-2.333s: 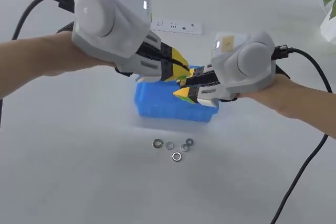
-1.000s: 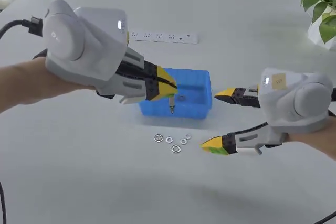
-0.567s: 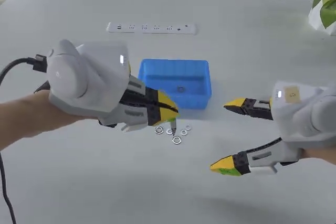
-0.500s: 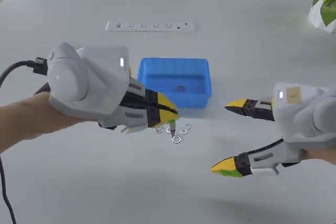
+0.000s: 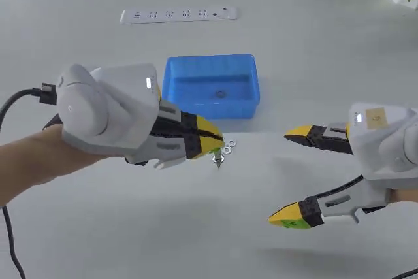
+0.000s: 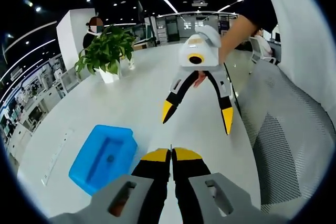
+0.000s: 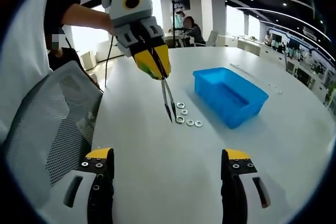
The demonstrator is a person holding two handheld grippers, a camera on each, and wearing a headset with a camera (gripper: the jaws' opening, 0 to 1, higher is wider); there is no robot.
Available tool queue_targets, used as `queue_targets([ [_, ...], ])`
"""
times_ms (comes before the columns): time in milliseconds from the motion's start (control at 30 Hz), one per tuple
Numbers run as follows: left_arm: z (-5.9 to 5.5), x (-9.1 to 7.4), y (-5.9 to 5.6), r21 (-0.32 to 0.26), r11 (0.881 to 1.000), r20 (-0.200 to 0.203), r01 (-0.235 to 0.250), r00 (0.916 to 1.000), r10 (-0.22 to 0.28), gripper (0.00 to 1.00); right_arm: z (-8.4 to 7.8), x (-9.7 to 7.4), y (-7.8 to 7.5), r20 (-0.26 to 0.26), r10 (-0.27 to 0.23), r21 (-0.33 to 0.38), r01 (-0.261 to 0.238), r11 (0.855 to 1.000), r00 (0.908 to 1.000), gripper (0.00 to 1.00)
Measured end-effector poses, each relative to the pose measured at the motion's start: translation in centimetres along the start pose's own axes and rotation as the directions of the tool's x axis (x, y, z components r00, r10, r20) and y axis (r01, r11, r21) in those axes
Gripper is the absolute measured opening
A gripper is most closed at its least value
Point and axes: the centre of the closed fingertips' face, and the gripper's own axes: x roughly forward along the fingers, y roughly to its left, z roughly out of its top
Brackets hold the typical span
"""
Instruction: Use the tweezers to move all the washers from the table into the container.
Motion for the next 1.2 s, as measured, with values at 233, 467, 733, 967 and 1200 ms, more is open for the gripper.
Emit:
queue_targets([
  [233,0.3,-0.3,0.2,0.007,1.000,0.006,-0.006,1.0000,0.006,0.05,-0.5,0.1,0.2,0.000,0.002,0.017,-0.002,1.000,1.0000,0.84],
  [467,-0.2,-0.2,0.3,0.009,1.000,-0.006,-0.007,1.0000,0.007,0.05,-0.7,0.1,0.5,-0.006,0.007,0.022,-0.007,1.000,1.0000,0.83],
  [733,-0.2,0.1,0.4,0.002,1.000,0.003,0.000,1.0000,0.000,0.05,-1.0,0.0,0.8,-0.011,0.006,0.033,-0.005,0.999,0.9999,0.83],
  [967,-0.1,0.2,0.3,-0.031,0.999,0.006,0.022,0.9998,-0.022,0.05,-0.9,0.2,0.8,-0.013,0.015,0.036,-0.015,0.999,0.9998,0.83],
  [1200,-0.2,0.1,0.6,-0.062,0.997,0.012,0.037,0.9993,-0.036,0.05,1.0,1.2,0.1,0.011,0.024,0.016,-0.024,1.000,0.9997,0.82],
])
